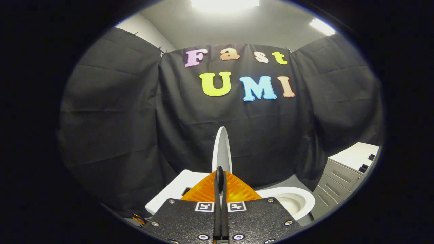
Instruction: Open the toilet lid.
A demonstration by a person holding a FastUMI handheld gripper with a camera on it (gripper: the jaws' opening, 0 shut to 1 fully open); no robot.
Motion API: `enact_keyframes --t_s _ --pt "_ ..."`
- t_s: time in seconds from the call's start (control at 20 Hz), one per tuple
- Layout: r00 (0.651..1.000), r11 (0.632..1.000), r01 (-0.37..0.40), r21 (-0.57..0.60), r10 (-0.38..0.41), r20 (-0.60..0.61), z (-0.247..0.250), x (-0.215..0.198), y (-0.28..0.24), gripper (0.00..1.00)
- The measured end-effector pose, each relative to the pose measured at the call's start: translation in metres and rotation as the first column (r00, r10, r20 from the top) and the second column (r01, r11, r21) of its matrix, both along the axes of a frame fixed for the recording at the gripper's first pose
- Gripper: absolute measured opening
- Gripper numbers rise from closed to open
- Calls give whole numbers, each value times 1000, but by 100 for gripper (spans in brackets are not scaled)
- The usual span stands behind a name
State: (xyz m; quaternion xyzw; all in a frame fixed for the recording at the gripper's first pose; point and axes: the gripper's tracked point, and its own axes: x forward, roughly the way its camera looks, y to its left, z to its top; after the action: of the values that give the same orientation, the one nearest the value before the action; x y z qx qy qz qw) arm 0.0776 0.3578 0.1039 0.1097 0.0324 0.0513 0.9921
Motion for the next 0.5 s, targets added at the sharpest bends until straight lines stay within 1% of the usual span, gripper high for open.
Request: enact_keyframes --t_s 0.15,0.35,0.5 --pt "999 999 -35 -6 35 8 0 -2 23 0" --pt "996 995 -85 -45 85 12 0 -1 55 0" --pt "995 994 -101 -52 102 20 2 1 72 0"
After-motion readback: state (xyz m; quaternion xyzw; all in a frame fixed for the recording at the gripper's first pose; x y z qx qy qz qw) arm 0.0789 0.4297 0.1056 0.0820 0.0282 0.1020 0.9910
